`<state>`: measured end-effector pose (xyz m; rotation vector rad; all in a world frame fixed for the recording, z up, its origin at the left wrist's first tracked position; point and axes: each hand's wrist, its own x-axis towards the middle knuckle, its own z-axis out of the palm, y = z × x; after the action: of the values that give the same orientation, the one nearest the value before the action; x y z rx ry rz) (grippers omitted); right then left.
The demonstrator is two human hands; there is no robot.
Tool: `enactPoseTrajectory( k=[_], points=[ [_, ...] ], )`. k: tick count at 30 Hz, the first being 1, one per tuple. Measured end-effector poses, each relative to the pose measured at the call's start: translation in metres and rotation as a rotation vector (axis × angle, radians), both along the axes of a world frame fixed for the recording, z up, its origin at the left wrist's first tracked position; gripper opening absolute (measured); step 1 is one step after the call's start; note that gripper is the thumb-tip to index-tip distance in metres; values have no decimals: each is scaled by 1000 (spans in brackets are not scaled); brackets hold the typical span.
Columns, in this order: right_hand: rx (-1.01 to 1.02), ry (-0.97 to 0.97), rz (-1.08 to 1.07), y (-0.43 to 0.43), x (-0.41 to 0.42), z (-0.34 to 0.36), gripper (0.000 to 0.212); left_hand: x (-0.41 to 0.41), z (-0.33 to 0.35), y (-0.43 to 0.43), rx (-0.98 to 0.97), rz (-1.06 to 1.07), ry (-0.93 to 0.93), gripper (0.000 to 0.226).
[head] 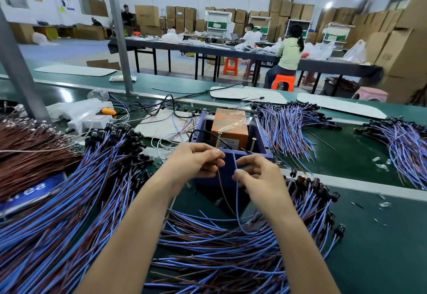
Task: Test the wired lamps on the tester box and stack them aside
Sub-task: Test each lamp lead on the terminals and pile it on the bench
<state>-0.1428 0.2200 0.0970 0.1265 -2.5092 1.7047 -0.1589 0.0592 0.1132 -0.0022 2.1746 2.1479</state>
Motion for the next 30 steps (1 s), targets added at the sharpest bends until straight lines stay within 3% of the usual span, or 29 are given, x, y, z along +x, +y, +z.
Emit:
enactPoseTrajectory(
  k=[4,6,8,10,12,14,19,24,30],
  points=[
    [12,-93,234,-4,4,0,20,4,14,-15,97,-17,43,22],
    [53,-179,370,-4,7,-1,22,2,15,-27,14,98,76,23],
    [147,-238,473,-4,9,-1,20,-3,9,-45,-182,242,89,21],
    [224,-264,513,-5,10,-1,20,-8,-2,-63,-513,316,46,14],
    [250,-270,511,-6,11,-1,19,-12,-14,-75,-888,279,-46,11],
    [243,-272,508,-7,12,-1,18,-14,-27,-77,-1057,211,-145,17],
    [188,-281,518,-5,13,2,19,-19,-48,-68,-1142,217,-236,30],
    [153,-276,512,-3,13,4,20,-17,-48,-64,-1104,233,-220,19],
    [96,-243,495,-2,13,5,20,-9,-12,-69,-895,323,-79,12]
  ],
)
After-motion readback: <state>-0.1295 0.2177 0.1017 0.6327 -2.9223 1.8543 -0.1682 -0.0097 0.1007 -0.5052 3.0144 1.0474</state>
